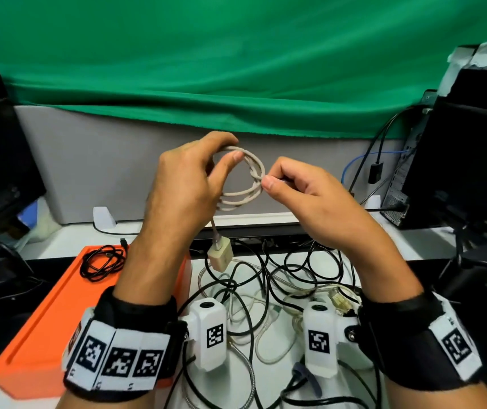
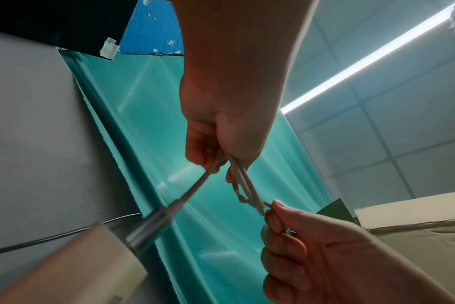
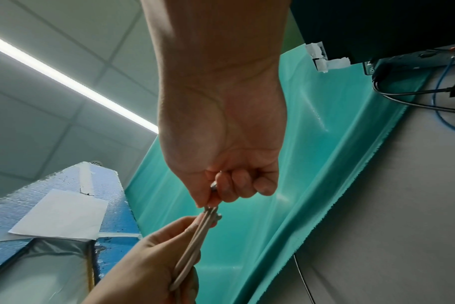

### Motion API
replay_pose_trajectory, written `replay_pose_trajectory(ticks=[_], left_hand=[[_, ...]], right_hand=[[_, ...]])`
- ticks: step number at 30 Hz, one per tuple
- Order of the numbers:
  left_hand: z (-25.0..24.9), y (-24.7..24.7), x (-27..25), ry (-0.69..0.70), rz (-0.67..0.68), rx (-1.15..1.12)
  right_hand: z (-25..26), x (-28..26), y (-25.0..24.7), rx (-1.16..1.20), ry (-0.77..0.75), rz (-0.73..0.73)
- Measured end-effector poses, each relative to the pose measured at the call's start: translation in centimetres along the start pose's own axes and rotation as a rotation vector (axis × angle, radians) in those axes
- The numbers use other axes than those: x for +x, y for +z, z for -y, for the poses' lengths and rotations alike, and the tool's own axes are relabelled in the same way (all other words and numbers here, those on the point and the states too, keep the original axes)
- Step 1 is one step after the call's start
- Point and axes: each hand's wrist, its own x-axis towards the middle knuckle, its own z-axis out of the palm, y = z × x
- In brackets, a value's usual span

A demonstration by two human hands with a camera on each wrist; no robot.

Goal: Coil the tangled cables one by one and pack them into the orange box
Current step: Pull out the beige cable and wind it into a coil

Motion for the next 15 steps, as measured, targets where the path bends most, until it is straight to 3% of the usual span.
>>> replay_pose_trajectory(ticks=[7,10,15], left_hand=[[1.4,0.0,0.1,-0.203,0.047,-0.197],[1.1,0.8,-0.2,-0.178,0.048,-0.229],[0.8,2.0,-0.5,-0.099,0.107,-0.132]], right_hand=[[-1.7,0.2,-1.1,0.009,0.040,0.048],[-2.4,0.4,-0.9,0.049,0.078,0.053],[-2.0,0.6,-0.6,0.065,0.282,0.216]])
